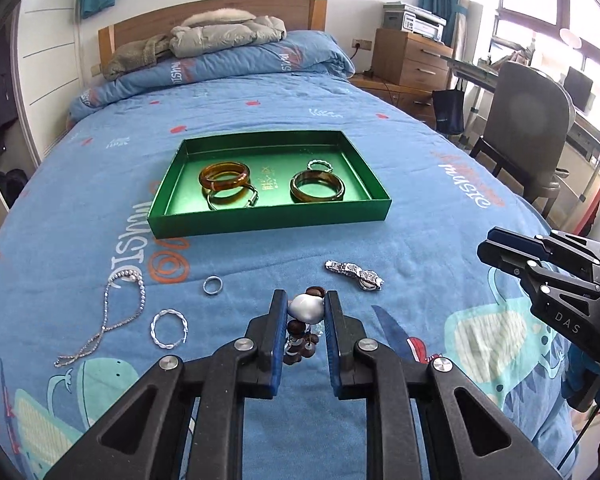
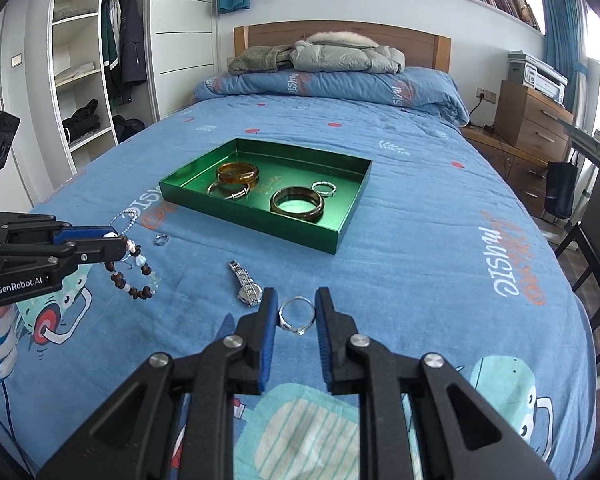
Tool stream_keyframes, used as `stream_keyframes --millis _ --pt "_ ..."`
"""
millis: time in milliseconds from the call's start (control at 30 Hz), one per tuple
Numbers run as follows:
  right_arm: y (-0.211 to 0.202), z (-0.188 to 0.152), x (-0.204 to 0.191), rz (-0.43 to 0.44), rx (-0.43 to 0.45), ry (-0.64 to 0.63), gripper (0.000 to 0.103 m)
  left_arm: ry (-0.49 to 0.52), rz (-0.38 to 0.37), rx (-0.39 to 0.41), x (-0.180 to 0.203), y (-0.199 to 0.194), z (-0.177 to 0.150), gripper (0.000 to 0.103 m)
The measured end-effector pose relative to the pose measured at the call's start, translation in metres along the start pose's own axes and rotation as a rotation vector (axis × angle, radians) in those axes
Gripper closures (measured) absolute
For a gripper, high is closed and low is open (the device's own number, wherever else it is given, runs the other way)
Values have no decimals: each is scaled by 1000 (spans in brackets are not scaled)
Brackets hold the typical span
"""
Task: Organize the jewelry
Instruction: 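Carry the beaded bracelet and silver ring into the green tray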
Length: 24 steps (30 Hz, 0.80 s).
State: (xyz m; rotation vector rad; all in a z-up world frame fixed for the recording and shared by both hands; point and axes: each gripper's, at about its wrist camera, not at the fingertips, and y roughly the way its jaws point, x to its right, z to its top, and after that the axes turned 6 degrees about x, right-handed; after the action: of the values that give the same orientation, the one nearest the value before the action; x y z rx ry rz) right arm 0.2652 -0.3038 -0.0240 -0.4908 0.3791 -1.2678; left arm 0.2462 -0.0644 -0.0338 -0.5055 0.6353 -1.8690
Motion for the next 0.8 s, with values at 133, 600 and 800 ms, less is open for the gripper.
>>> stream_keyframes --millis 133,600,800 --pt "0 15 0 -2 18 -3 85 6 24 29 -11 -4 20 85" --pt "102 115 5 17 63 -11 85 -49 149 72 -85 71 121 85" --pt "168 120 15 22 9 35 85 -62 190 14 -104 130 122 85"
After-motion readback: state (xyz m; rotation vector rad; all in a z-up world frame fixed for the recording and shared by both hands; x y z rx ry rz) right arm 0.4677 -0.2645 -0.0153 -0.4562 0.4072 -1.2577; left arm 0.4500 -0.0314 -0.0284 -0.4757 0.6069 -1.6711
